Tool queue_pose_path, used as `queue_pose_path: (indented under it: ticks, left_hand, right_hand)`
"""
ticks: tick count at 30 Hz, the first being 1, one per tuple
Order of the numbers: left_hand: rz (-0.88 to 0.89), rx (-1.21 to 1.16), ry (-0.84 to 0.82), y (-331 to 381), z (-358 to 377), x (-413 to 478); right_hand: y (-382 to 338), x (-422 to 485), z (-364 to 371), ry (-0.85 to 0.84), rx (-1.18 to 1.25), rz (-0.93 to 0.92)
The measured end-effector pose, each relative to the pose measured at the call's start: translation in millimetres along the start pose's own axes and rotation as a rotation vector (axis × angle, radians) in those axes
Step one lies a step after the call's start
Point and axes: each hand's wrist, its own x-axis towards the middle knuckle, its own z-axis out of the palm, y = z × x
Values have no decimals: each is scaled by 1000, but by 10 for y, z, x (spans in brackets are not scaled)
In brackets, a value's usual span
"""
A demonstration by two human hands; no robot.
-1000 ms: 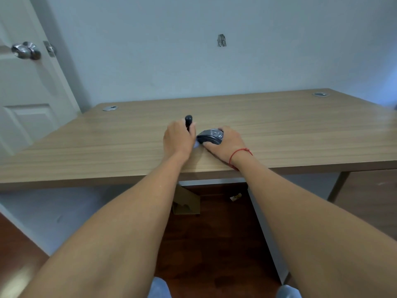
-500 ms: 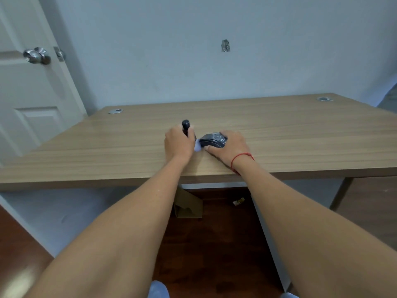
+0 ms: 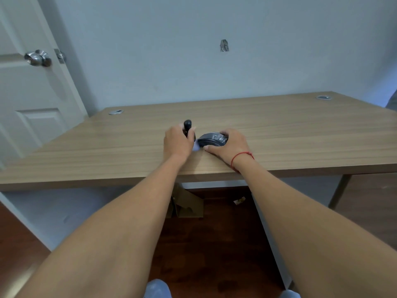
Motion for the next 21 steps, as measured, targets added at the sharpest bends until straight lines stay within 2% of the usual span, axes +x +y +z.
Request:
queue_pose_path:
  ticks: [6,14,21]
  left_hand:
    - [-30,-255,109,170,-101,109]
    - [-10,-82,19,-100,-65,42]
    - [-35,-235,52,73,-87,155]
  right_hand:
    - [-28,-11,2,-64,-38,-82]
    - [36,74,-6,-105,-99,-111]
    - [54,91,-14,-167,-33,-120]
